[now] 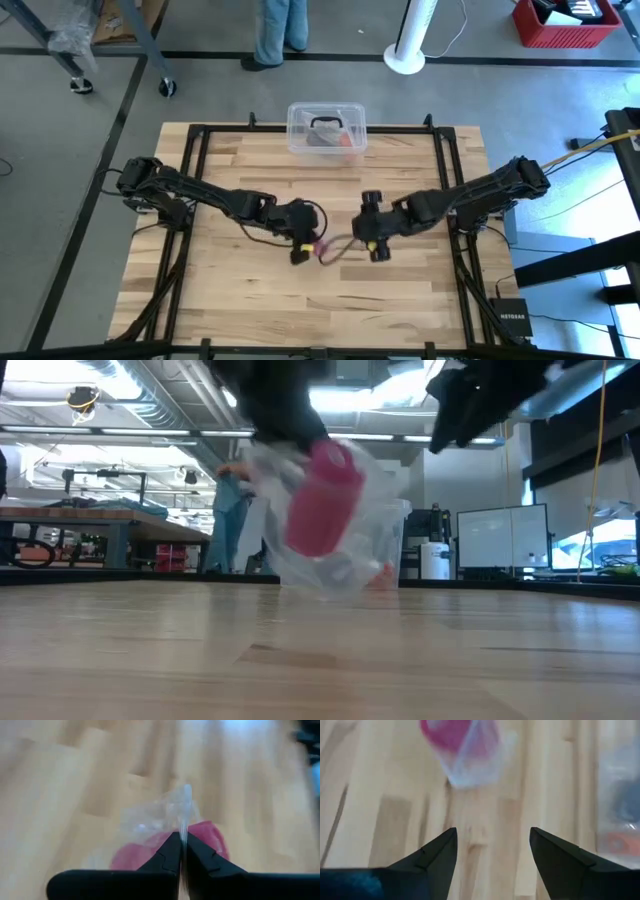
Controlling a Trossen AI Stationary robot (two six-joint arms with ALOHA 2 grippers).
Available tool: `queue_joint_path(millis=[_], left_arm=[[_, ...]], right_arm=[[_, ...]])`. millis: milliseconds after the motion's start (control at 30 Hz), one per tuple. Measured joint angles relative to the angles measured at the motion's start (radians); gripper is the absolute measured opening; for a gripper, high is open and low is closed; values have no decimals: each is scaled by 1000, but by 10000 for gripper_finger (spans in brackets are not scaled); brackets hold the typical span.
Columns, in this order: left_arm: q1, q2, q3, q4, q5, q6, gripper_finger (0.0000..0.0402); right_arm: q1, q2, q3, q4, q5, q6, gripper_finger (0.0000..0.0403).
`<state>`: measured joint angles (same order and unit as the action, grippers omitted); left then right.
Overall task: Roll bandage
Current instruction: Put the pink bandage into the transparent zip lock bag
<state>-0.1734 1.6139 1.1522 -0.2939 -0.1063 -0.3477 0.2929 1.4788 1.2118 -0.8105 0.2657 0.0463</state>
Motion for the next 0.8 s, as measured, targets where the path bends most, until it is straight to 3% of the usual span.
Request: queue_joint_path(millis=[100, 267, 400, 800], left_arm=[[-10, -43, 0, -25, 32, -50, 5], [-8, -69, 2, -2, -103, -104, 5], [-9, -65, 2, -6, -107, -94, 5], [-10, -62, 2, 23, -106, -42, 5]], right_arm=[[25, -7, -51, 90, -7, -32, 250], [55, -10, -219, 479, -5, -133, 250], [54, -10, -339, 696, 97, -162, 250], [47, -10, -381, 796, 132, -188, 243]])
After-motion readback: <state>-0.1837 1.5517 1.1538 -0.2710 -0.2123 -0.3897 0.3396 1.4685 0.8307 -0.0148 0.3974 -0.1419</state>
